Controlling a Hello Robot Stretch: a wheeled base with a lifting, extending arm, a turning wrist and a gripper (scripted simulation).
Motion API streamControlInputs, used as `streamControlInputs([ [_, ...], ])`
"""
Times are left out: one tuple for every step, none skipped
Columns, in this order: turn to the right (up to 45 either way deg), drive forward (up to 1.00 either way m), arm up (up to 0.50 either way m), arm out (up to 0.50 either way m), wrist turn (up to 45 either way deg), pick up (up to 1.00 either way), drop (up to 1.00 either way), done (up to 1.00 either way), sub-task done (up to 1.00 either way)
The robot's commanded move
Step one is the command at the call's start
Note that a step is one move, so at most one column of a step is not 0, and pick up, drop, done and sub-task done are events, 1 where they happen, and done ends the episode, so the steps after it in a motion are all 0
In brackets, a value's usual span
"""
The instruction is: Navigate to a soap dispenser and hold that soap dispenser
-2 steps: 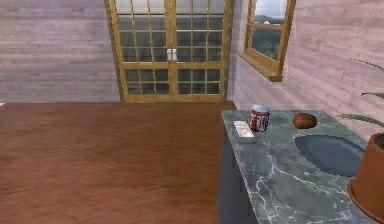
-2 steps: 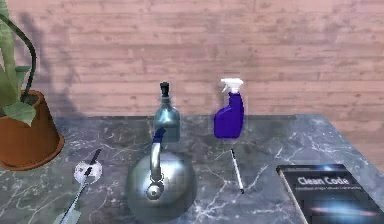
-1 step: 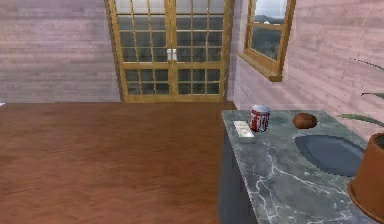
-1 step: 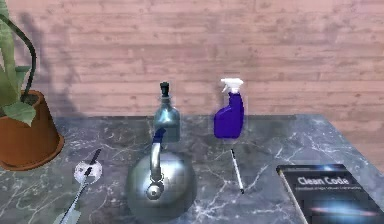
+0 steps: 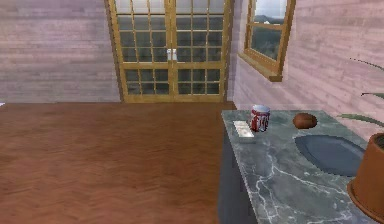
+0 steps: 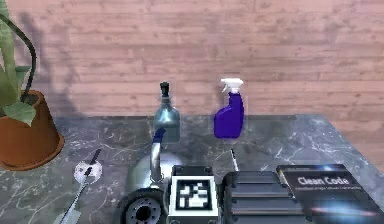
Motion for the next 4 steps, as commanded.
streamControlInputs([
  [0.0, 0.0, 0.0, 0.28, 0.0, 0.0, 0.0, 0.0, 0.0],
  [0.0, 0.0, 0.0, 0.0, 45.0, 0.0, 0.0, 0.0, 0.0],
  [0.0, 0.0, 0.0, 0.0, 45.0, 0.0, 0.0, 0.0, 0.0],
  [0.0, 0.0, 0.0, 0.0, 45.0, 0.0, 0.0, 0.0, 0.0],
])
